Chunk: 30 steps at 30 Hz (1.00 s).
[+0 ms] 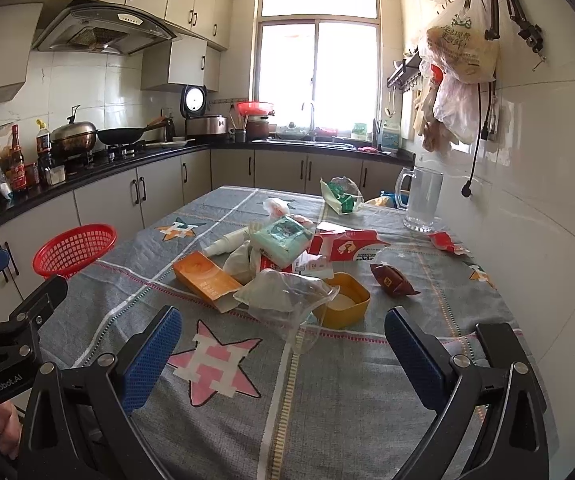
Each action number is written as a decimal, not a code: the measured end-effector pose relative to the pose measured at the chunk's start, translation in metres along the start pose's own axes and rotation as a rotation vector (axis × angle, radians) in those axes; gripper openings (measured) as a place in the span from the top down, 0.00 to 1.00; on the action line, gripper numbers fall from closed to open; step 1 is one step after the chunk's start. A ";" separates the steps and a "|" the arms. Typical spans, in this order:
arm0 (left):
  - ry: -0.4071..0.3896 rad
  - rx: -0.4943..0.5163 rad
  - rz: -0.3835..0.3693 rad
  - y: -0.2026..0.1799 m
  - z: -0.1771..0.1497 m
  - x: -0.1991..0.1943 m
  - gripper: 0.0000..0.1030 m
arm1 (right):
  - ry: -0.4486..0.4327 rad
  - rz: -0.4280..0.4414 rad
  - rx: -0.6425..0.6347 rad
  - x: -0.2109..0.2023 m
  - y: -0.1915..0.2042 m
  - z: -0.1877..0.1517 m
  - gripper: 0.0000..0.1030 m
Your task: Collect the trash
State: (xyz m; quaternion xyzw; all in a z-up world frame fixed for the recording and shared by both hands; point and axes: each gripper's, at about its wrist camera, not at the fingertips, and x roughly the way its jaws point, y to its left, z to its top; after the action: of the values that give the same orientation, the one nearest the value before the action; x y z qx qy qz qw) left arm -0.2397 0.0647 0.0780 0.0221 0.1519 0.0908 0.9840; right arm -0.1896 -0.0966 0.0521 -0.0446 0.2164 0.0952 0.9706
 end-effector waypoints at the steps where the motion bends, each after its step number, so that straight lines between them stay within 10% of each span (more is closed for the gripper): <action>1: 0.001 -0.002 -0.001 0.001 -0.001 0.000 0.00 | 0.001 0.001 -0.001 0.000 0.000 0.000 0.00; 30: 0.050 0.004 -0.005 0.000 -0.009 0.013 0.00 | 0.050 0.015 0.020 0.013 -0.004 -0.007 0.00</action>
State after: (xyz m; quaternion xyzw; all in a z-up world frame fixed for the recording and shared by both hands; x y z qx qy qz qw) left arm -0.2302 0.0673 0.0658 0.0212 0.1768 0.0886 0.9800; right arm -0.1802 -0.0991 0.0404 -0.0355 0.2418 0.0992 0.9646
